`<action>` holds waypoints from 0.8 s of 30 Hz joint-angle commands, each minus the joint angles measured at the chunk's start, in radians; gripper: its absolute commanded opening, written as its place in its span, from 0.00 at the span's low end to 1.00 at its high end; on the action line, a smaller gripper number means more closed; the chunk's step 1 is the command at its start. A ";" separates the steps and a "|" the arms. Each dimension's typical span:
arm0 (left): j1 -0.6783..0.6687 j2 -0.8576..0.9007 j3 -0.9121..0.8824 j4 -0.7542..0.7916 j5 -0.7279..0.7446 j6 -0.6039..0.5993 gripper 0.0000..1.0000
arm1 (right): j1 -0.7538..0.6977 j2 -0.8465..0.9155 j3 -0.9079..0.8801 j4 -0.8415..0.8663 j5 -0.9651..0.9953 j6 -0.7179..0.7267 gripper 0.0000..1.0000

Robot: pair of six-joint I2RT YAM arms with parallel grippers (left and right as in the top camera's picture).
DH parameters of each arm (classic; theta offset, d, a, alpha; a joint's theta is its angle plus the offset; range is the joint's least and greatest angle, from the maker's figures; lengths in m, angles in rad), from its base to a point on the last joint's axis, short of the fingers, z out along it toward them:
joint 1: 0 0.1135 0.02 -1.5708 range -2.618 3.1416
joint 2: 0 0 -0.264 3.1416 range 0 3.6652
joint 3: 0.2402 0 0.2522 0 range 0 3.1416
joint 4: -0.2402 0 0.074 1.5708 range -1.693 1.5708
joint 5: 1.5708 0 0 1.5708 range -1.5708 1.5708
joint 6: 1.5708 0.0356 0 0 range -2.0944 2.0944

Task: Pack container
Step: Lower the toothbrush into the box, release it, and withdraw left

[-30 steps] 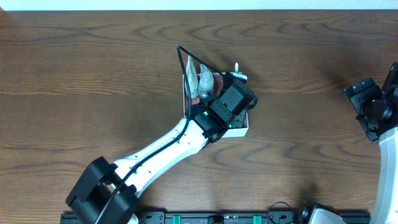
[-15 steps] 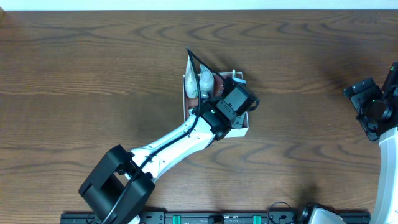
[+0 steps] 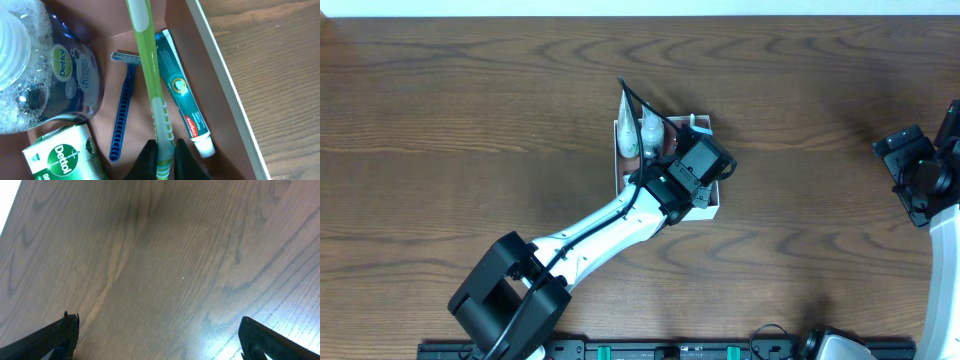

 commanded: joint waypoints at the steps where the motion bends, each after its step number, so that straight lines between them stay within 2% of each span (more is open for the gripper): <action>1: -0.001 0.011 0.022 -0.005 -0.019 -0.010 0.12 | -0.007 0.000 0.008 -0.001 0.005 -0.014 0.99; 9: -0.001 0.011 0.022 0.003 -0.019 -0.010 0.14 | -0.007 0.000 0.008 -0.001 0.004 -0.014 0.99; 11: -0.001 0.011 0.022 0.005 -0.019 -0.010 0.17 | -0.007 0.000 0.008 -0.001 0.004 -0.014 0.99; 24: -0.001 0.010 0.023 0.014 -0.020 -0.004 0.17 | -0.007 0.000 0.008 -0.001 0.005 -0.014 0.99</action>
